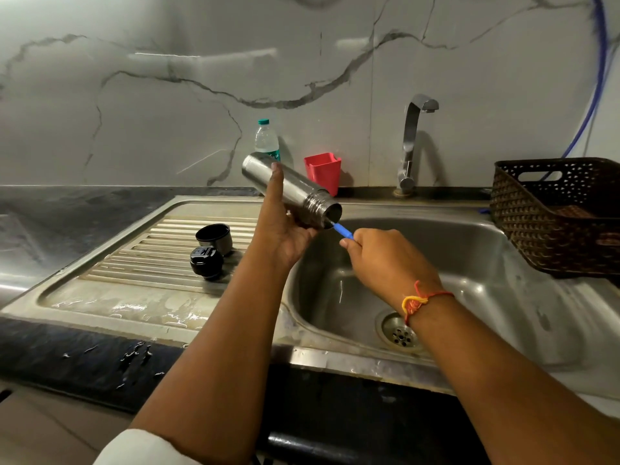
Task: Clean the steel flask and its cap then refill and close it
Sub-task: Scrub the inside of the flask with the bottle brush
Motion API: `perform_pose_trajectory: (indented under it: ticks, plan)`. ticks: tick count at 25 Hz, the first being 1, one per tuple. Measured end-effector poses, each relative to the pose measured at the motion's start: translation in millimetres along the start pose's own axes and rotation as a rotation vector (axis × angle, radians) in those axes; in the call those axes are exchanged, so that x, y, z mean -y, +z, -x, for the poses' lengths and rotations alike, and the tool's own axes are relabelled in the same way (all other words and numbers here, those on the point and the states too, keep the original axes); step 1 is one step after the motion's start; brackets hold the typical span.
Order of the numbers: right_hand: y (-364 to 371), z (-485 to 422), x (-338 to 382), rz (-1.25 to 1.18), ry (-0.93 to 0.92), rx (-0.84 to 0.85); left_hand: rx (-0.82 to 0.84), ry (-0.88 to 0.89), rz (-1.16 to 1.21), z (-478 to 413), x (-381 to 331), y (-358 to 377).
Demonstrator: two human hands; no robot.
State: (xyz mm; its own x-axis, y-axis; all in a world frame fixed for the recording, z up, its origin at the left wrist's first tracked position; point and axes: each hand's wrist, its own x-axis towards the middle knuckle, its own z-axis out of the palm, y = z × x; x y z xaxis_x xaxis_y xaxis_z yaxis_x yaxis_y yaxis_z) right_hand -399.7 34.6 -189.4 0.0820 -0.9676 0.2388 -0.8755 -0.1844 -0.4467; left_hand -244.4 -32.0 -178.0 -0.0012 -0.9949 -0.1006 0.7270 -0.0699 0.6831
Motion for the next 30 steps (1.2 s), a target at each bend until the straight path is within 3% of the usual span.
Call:
perform_pose_trajectory:
  ticks: [5, 10, 16, 21, 25, 30]
  plan:
    - [2.8, 3.9, 14.9, -0.152, -0.093, 0.135, -0.114, 0.046, 0.082, -0.1, -2.7, -0.8]
    - [-19.8, 19.7, 19.2, -0.859, 0.138, 0.555, 0.009, 0.143, 0.269, -7.4, -23.8, -12.6]
    - [-21.3, 13.9, 23.7, -1.321, 0.288, 0.775, 0.204, 0.098, 0.187, -2.9, -4.4, -1.0]
    - [-22.8, 15.6, 14.0, -1.431, 0.316, 0.903, 0.245, 0.11, 0.262, -2.7, -12.6, -5.4]
    - [-13.9, 10.4, 20.9, -1.336, 0.295, 0.71, 0.279, 0.04, 0.148, 3.7, -1.8, 0.4]
    - [-0.2, -0.6, 12.1, -0.503, 0.102, 0.128, 0.009, 0.096, -0.201, -6.7, -3.1, -5.3]
